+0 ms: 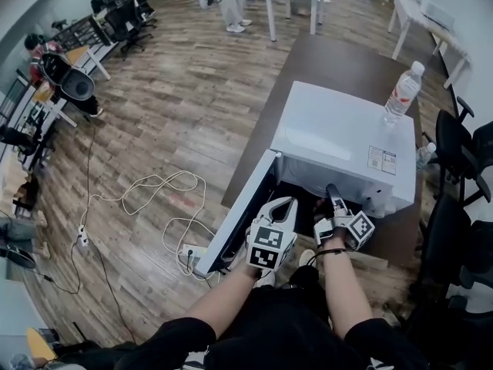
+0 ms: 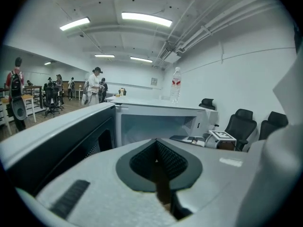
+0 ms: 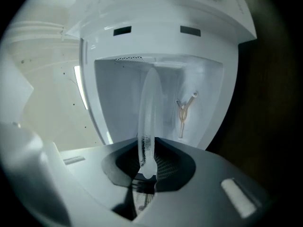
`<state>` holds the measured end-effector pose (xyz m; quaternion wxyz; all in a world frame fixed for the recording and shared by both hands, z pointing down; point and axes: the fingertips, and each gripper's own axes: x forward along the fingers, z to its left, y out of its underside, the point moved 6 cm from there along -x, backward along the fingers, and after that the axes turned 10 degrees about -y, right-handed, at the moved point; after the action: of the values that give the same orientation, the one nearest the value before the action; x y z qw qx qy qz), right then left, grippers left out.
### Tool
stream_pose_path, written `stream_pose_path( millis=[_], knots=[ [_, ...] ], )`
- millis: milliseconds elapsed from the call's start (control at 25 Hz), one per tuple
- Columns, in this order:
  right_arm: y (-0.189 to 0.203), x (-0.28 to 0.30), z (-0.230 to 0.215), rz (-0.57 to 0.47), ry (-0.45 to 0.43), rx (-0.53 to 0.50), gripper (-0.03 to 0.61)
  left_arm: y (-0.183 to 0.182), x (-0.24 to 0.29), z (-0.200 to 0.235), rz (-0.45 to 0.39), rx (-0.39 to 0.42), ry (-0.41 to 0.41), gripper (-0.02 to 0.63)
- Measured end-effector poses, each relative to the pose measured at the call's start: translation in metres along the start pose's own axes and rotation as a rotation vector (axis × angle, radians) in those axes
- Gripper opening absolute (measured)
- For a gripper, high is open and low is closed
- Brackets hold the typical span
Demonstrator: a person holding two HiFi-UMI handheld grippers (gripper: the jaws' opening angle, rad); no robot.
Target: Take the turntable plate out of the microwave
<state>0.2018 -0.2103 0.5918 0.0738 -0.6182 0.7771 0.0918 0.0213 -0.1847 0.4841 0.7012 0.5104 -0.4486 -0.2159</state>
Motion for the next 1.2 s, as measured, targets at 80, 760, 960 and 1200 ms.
stream_pose_path(
  millis=[80, 760, 960, 1200],
  knots=[
    [0.007, -0.011, 0.004, 0.017, -0.005, 0.007, 0.055, -0.004, -0.002, -0.001, -0.012, 0.006, 0.009, 0.009],
    [0.048, -0.104, 0.049, 0.063, -0.059, 0.098, 0.055, -0.015, -0.022, -0.007, -0.074, 0.018, 0.058, 0.009],
    [0.050, -0.121, 0.057, 0.052, -0.093, 0.106, 0.054, -0.014, -0.026, -0.006, -0.082, 0.017, 0.062, 0.009],
    [0.049, -0.126, 0.059, 0.038, -0.105, 0.096, 0.055, -0.012, -0.029, -0.006, -0.084, 0.019, 0.070, 0.009]
  ],
)
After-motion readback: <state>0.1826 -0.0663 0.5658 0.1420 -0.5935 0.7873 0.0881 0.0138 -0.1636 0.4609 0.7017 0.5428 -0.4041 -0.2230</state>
